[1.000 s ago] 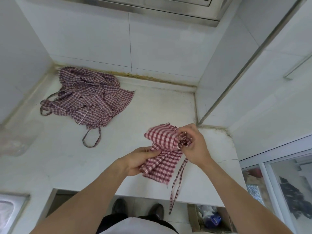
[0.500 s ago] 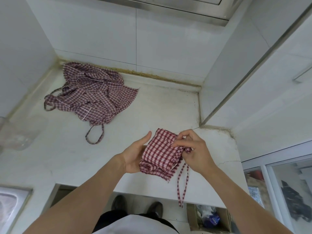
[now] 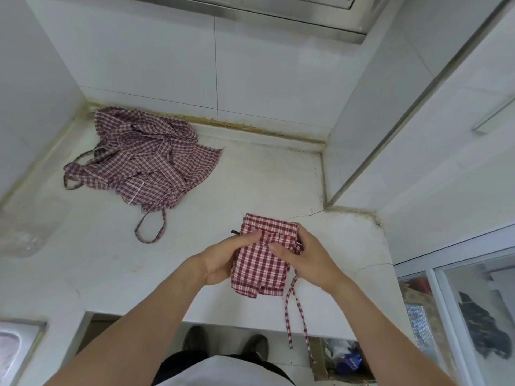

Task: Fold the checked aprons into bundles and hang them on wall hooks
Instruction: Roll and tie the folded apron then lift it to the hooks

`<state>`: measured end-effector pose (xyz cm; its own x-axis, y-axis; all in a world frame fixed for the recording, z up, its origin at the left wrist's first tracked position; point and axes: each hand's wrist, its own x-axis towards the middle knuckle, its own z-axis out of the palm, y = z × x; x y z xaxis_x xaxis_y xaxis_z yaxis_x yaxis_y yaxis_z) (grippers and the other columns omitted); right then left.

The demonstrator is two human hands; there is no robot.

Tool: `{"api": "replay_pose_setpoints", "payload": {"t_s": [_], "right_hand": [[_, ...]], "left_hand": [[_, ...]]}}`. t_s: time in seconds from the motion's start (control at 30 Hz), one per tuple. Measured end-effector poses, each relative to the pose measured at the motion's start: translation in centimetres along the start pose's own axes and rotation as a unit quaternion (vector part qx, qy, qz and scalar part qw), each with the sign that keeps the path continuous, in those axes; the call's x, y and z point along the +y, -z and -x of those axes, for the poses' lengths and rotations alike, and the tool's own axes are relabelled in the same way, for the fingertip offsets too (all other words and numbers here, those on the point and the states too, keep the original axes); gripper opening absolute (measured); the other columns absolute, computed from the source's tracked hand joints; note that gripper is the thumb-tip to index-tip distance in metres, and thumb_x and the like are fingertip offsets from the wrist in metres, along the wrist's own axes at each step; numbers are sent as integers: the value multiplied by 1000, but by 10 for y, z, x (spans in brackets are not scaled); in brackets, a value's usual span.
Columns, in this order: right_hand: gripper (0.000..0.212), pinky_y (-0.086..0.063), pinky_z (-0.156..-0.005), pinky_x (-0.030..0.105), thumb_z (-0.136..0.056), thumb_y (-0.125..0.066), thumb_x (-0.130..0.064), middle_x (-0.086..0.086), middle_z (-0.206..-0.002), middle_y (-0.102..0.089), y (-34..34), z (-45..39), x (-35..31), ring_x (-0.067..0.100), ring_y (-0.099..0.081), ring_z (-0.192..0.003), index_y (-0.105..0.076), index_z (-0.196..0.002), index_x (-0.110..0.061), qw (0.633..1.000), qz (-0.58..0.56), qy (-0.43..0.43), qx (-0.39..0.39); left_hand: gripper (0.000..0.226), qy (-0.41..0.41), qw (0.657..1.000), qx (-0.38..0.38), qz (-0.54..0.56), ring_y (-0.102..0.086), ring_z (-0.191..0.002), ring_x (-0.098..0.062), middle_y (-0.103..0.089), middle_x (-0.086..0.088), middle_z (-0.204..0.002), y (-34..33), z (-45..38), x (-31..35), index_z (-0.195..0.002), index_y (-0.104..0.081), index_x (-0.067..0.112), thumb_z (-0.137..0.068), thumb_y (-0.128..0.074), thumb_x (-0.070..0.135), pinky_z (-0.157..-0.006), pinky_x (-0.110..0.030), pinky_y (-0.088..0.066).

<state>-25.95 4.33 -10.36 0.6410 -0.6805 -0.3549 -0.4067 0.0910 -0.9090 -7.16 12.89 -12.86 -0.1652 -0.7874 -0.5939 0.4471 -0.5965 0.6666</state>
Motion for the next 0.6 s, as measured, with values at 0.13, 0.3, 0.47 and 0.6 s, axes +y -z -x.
{"api": "replay_pose_setpoints", "payload": {"t_s": [0.13, 0.3, 0.47, 0.6], "right_hand": [[60, -53, -96, 26, -77, -78, -52, -16, -119, -68, -2, -2, 0, -1, -65, -107, -58, -130, -32, 998, 54, -13, -43], [74, -51, -98, 26, -71, -75, -65, -19, -123, -64, 0, -3, 2, -2, -62, -110, -50, -134, -35, 996, 60, -55, -46], [42, -50, -66, 11, -84, -72, -49, -8, -110, -74, -6, -6, -2, 0, -70, -87, -67, -117, -24, 994, -39, -96, -45], [38, -58, -87, 35, -80, -82, -31, 3, -105, -76, -12, -12, 3, 18, -73, -98, -72, -110, -10, 988, -132, -79, 25]], "left_hand": [[60, -8, 998, 46, -33, -68, -110, -24, -72, -6, -118, -1, -1, 4, -125, -65, 15, -81, -70, 55, -100, -39, -49], [48, -42, 997, 58, -25, -69, -107, -24, -73, -8, -115, -3, -1, 6, -124, -63, 10, -83, -68, 34, -96, -38, -52], [61, -79, 990, 118, -1, -70, -105, -25, -73, -8, -114, -6, -6, 6, -128, -59, 7, -78, -75, 37, -96, -42, -53], [56, -61, 994, 88, 34, -67, -112, -24, -71, -9, -120, -3, -4, 2, -126, -61, 7, -85, -67, 44, -102, -42, -49]]}}
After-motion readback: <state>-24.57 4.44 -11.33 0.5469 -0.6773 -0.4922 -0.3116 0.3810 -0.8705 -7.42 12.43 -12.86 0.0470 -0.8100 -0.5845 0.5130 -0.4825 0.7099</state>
